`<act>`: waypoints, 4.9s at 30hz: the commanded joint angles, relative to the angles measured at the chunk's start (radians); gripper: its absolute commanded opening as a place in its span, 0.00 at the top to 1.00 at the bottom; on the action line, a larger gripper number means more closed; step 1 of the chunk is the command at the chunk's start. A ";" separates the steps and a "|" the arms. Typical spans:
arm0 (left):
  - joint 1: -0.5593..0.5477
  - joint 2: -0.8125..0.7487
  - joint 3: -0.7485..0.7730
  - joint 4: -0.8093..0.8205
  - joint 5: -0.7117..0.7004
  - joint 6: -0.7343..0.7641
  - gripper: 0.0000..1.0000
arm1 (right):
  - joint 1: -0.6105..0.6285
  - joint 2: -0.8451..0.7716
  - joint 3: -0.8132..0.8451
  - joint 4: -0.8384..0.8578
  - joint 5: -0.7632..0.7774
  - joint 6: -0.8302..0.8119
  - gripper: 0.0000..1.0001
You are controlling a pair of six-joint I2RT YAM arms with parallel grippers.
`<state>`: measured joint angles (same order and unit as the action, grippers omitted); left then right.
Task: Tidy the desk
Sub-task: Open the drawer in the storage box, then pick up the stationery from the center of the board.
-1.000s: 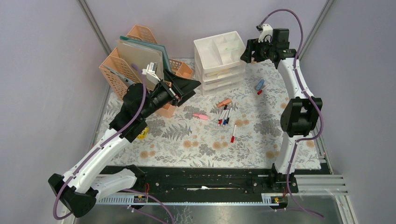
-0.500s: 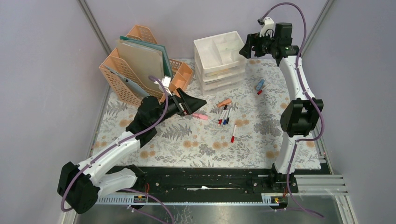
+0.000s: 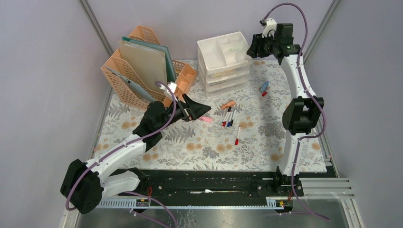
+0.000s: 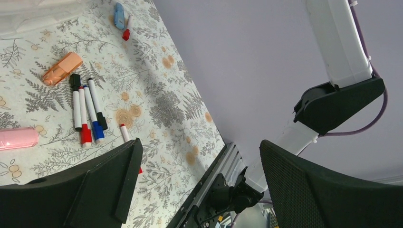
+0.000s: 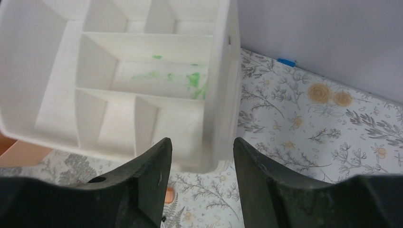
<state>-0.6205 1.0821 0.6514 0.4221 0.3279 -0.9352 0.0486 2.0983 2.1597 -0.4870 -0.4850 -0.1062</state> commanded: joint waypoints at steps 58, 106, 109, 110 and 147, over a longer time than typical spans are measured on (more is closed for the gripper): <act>-0.013 1.208 0.449 1.182 -0.377 -0.210 0.10 | 0.169 -0.342 -0.489 0.200 0.450 0.535 1.00; -0.005 1.100 0.411 1.192 -0.234 -0.220 0.49 | 0.169 -0.169 -0.405 0.478 0.844 0.136 1.00; -0.010 1.104 0.404 1.192 -0.231 -0.228 0.49 | 0.169 -0.166 -0.409 0.514 0.832 0.112 1.00; -0.011 1.102 0.401 1.192 -0.229 -0.232 0.48 | 0.169 -0.163 -0.408 0.517 0.831 0.111 1.00; -0.027 0.133 0.019 -0.100 -0.467 0.462 0.05 | 0.162 -0.748 -0.780 0.210 0.088 -0.244 0.00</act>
<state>-0.6456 1.3312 0.6441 0.5083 -0.0101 -0.5941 0.2173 1.4940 1.4956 -0.1394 -0.0200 -0.2001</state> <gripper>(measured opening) 0.901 0.992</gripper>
